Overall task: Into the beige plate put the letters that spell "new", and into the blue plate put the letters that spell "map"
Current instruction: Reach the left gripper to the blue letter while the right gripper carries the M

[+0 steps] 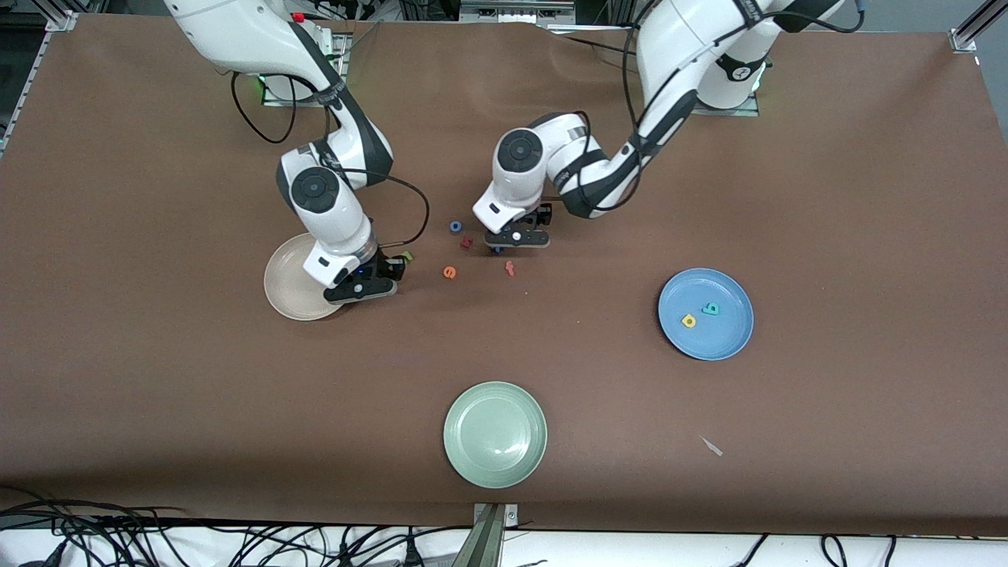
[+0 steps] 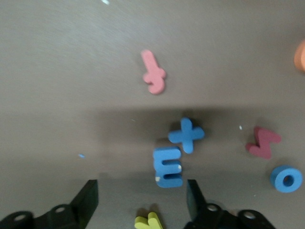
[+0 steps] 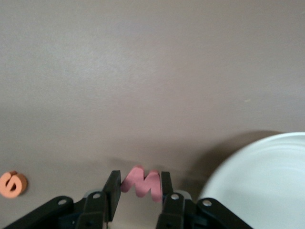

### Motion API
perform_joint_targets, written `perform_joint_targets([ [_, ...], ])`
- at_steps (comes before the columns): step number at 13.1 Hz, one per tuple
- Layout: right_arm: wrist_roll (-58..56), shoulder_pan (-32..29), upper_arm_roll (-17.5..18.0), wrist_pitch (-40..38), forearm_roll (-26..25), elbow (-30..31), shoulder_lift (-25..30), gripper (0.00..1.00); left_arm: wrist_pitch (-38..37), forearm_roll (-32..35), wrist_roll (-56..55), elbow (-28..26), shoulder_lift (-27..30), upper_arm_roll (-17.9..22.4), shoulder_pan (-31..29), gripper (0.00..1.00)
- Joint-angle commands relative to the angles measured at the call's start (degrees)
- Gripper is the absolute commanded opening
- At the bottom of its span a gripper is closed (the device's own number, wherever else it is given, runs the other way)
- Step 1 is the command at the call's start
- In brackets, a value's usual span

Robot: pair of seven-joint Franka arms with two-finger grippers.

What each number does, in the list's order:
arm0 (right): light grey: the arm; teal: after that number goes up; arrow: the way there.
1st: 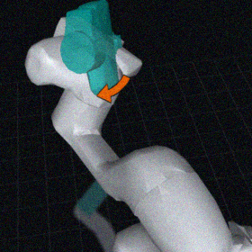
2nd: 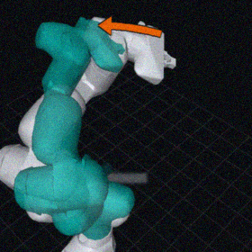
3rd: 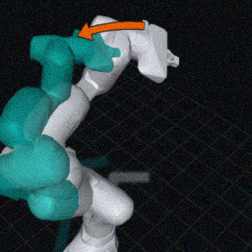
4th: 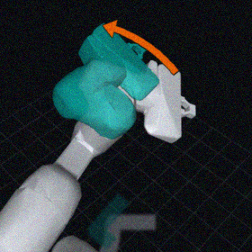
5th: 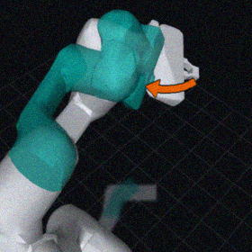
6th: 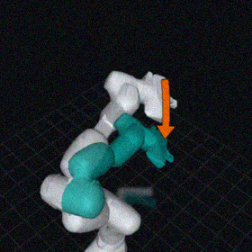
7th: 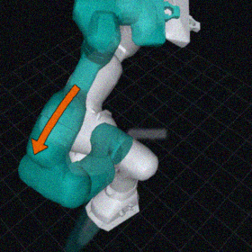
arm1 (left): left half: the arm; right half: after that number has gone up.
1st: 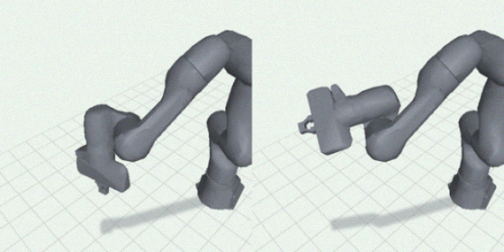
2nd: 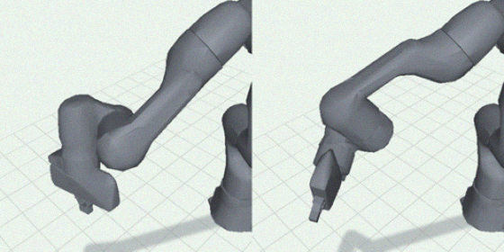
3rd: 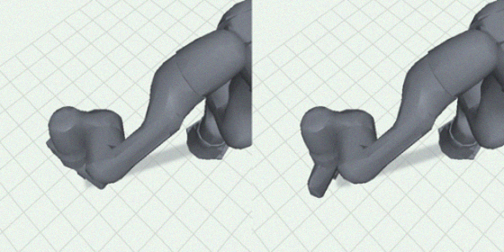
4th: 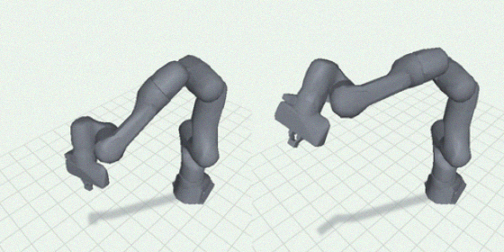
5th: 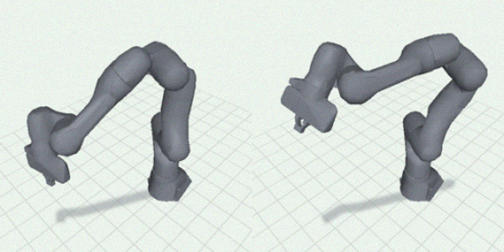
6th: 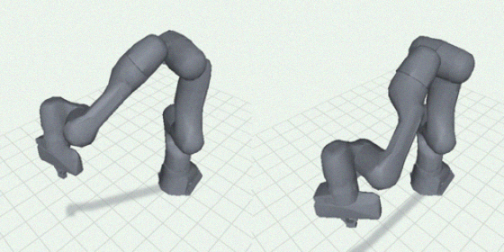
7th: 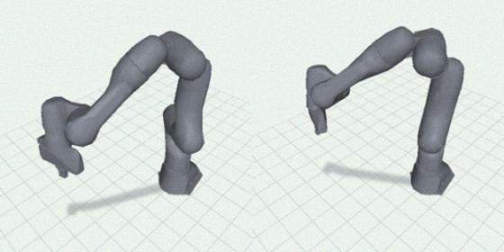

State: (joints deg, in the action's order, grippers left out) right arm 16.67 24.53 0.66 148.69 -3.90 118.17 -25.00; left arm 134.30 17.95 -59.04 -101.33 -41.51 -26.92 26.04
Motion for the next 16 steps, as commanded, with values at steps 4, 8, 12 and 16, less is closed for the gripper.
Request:
perform_joint_targets([
  [4,-15.2,-4.2,-4.1,-8.8,-0.8,1.6,6.5,0.31,3.1,3.9,0.1,1.9,-2.4,1.1,1.1,0.76],
  [8,-18.7,-7.7,-4.8,-6.8,-0.2,6.5,7.3,0.52,4.2,5.6,0.1,1.9,-2.9,1.1,1.1,0.69],
  [12,-18.0,-7.6,-4.6,-4.4,0.5,8.9,8.0,0.65,4.0,7.7,0.2,1.8,-2.5,1.0,0.7,0.16],
  [16,-4.2,-7.5,1.7,-4.5,1.0,7.3,7.6,0.71,-1.4,7.7,0.1,1.8,0.4,0.7,-1.1,0.0],
])
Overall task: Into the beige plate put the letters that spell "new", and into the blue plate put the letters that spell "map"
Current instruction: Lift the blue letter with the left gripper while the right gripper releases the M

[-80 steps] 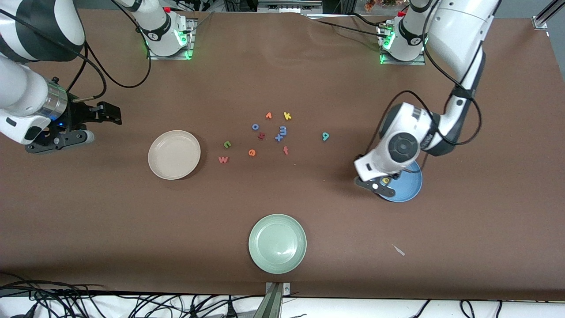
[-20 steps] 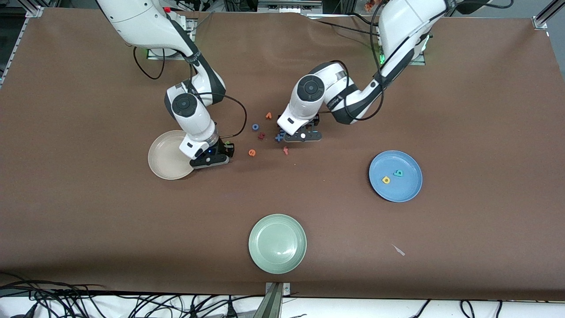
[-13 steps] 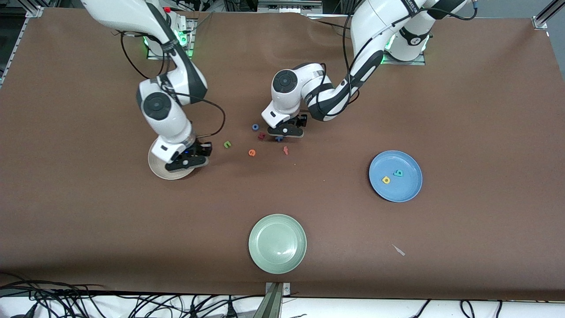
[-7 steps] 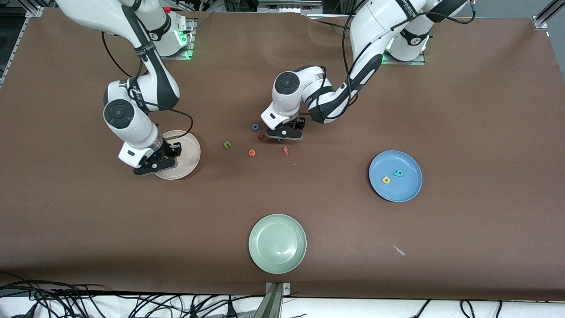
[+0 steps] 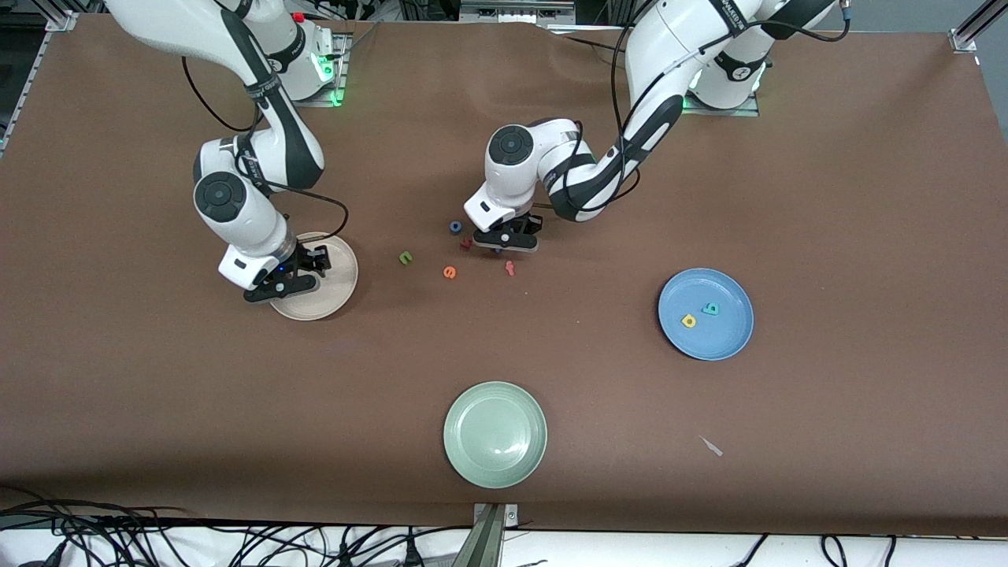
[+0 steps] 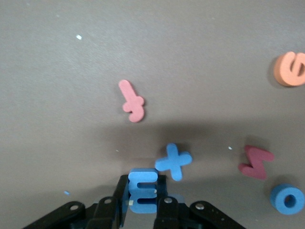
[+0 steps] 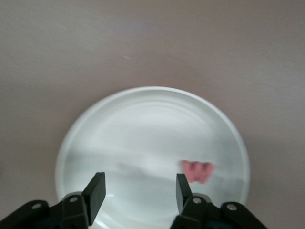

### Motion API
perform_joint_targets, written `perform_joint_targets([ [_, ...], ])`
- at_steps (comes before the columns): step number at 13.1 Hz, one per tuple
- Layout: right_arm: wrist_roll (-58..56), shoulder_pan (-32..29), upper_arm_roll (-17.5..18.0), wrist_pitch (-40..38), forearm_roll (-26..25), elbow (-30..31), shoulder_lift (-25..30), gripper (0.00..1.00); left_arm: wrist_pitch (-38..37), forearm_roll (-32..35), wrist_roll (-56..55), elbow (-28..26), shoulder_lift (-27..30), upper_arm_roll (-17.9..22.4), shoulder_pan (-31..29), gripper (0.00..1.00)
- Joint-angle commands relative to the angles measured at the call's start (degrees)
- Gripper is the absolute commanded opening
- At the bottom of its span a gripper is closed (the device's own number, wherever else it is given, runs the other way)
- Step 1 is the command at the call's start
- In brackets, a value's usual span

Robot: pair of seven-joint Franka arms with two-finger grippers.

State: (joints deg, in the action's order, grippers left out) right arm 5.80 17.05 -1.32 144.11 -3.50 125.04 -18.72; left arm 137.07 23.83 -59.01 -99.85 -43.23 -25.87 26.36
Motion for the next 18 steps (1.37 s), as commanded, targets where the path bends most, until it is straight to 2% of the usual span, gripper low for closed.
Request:
perform_joint_targets([
  [1,11.0,0.2,5.2,0.1,0.5,0.2,0.9,0.74,-7.9,1.3,1.7,0.4,3.9,-0.6,-2.7,0.0],
  [2,14.7,0.3,7.1,0.8,0.5,0.2,0.2,0.75,-11.8,0.8,5.1,0.4,6.0,-0.9,-3.9,0.0],
  [4,22.5,1.1,10.2,4.1,0.5,0.2,-1.6,0.77,-18.2,-3.3,15.7,0.6,9.2,-2.9,-10.0,0.0],
  [6,27.6,3.2,10.9,6.1,0.2,0.6,-2.7,0.78,-21.8,-4.6,25.3,0.6,11.1,-3.2,-14.7,0.0],
  [14,29.4,4.3,11.8,14.1,-0.3,3.8,-6.0,0.78,-22.2,-4.3,49.4,1.4,11.0,-3.0,-32.2,0.0],
  [18,29.4,4.9,11.7,16.2,-0.5,3.7,-7.7,0.74,-18.8,-3.2,52.0,1.2,8.3,-2.7,-36.7,0.02],
])
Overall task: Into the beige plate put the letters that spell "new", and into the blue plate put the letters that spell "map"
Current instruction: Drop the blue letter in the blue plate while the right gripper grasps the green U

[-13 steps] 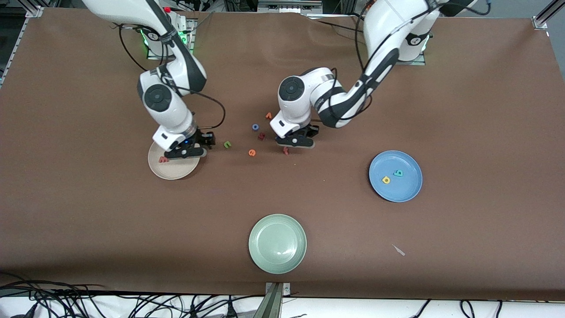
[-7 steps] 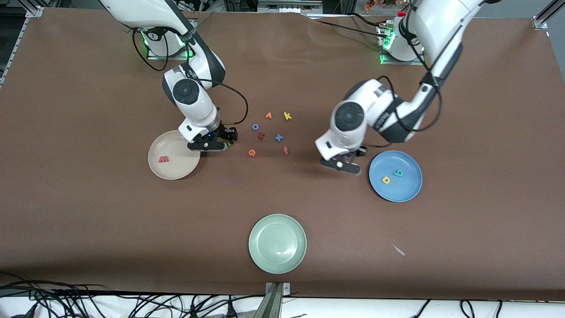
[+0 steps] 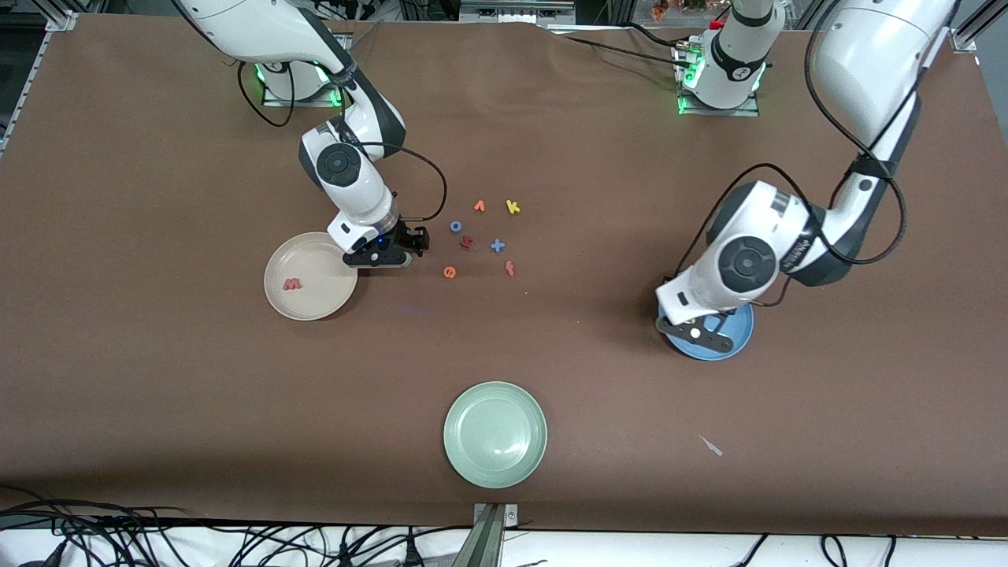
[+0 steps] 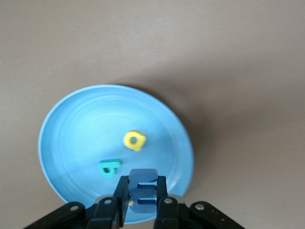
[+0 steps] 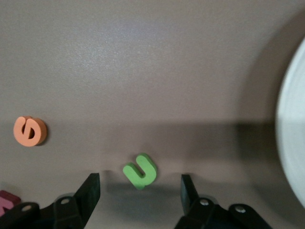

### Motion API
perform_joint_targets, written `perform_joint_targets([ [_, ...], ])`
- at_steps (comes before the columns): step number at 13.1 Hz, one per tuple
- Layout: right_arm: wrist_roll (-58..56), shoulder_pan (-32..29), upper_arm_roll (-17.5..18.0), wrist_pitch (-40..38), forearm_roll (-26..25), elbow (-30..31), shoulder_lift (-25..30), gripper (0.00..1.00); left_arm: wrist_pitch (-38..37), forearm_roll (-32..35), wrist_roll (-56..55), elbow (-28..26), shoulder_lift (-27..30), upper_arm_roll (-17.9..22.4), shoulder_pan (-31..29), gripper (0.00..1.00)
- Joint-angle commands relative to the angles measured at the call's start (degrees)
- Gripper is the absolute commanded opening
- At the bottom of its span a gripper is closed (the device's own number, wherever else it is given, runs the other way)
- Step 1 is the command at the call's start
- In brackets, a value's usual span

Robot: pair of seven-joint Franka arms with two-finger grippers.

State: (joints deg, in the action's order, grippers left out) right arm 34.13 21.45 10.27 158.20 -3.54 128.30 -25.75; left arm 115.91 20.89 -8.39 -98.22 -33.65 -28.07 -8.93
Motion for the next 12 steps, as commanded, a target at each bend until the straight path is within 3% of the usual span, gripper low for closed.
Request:
perform_joint_targets([
  [1,1.0,0.7,0.1,2.4,-0.6,0.4,-1.1,0.66,3.6,-0.2,1.4,-0.4,-2.2,-0.4,-2.3,0.02],
  [3,1.0,0.9,-0.1,2.4,-2.3,0.4,-1.4,0.54,4.8,1.5,1.4,-0.2,-3.2,-0.3,-3.1,0.02],
  [5,1.0,0.9,-0.2,2.4,-2.7,0.5,-1.5,0.5,4.9,2.0,0.6,-0.2,-4.3,0.4,-3.5,0.02],
  [8,0.4,0.9,-0.4,2.4,-2.9,0.4,-1.3,0.28,7.3,2.0,1.2,-0.2,-4.7,2.3,-2.8,0.03],
  [10,-0.9,0.8,-1.5,1.4,-3.3,-0.2,0.1,0.26,7.5,2.0,1.0,-0.5,-5.5,2.5,-3.3,0.04],
  [12,-3.3,0.6,-2.3,-7.2,-3.2,-3.4,3.1,0.25,7.7,4.5,1.4,-0.2,-5.7,2.9,-3.3,0.04],
])
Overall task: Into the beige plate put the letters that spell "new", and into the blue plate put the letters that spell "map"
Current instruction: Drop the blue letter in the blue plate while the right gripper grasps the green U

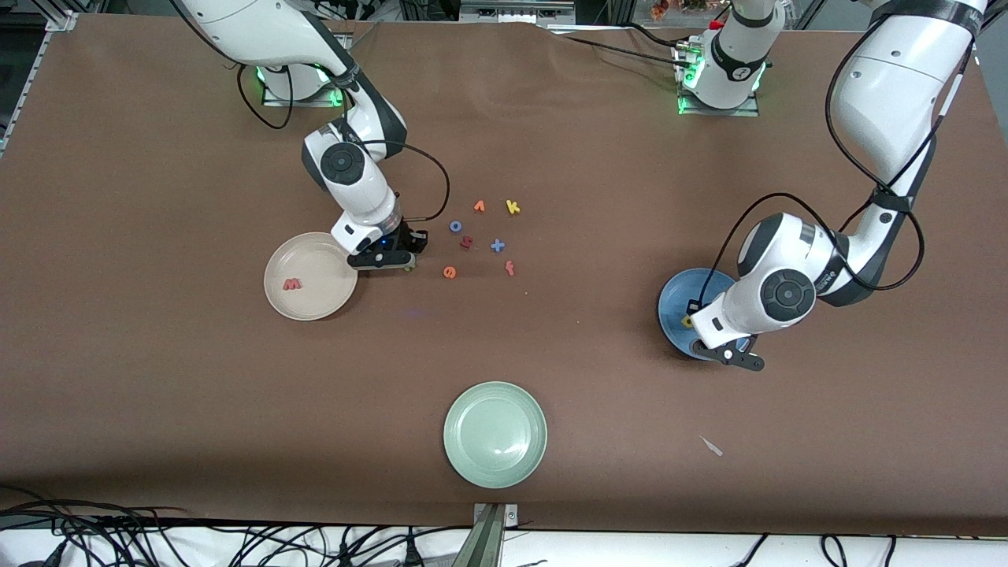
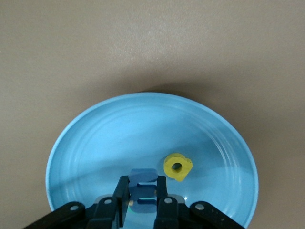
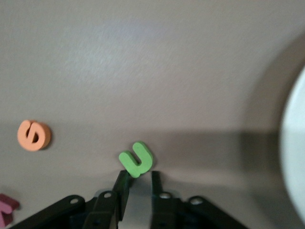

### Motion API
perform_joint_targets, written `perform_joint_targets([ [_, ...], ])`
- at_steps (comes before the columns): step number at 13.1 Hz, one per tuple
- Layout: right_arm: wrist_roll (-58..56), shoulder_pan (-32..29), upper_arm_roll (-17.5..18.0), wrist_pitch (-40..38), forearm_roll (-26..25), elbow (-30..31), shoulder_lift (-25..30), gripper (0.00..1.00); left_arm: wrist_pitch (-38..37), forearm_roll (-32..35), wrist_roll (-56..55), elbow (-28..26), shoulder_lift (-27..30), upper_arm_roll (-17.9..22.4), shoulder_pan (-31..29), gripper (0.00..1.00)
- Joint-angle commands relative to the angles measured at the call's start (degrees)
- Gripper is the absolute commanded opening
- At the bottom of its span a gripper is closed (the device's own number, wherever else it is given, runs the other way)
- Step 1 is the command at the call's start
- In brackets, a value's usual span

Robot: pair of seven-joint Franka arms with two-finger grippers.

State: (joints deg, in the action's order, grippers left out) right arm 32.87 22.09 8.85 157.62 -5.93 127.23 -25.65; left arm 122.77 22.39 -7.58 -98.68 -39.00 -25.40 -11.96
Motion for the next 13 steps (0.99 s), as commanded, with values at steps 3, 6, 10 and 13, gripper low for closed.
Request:
perform_joint_targets([
  [3,-2.5,-0.2,-1.5,-14.2,-0.6,-6.3,3.6,0.3,2.3,4.2,-0.4,0.2,-0.5,0.2,-0.4,0.86],
  [6,-1.5,-0.1,-1.3,-9.5,-0.7,-6.3,0.8,0.64,1.8,4.9,0.3,2.6,0.8,-0.2,-0.3,1.0],
  [10,-0.7,0.1,-1.3,-4.1,-0.7,-6.3,-2.7,0.65,-3.7,2.7,0.1,3.0,13.1,-2.6,-0.5,1.0],
  [13,-0.7,0.5,-1.4,-2.4,-0.8,-6.0,-3.7,0.62,-6.4,-12.0,0.1,5.2,20.9,-1.4,-0.3,1.0],
])
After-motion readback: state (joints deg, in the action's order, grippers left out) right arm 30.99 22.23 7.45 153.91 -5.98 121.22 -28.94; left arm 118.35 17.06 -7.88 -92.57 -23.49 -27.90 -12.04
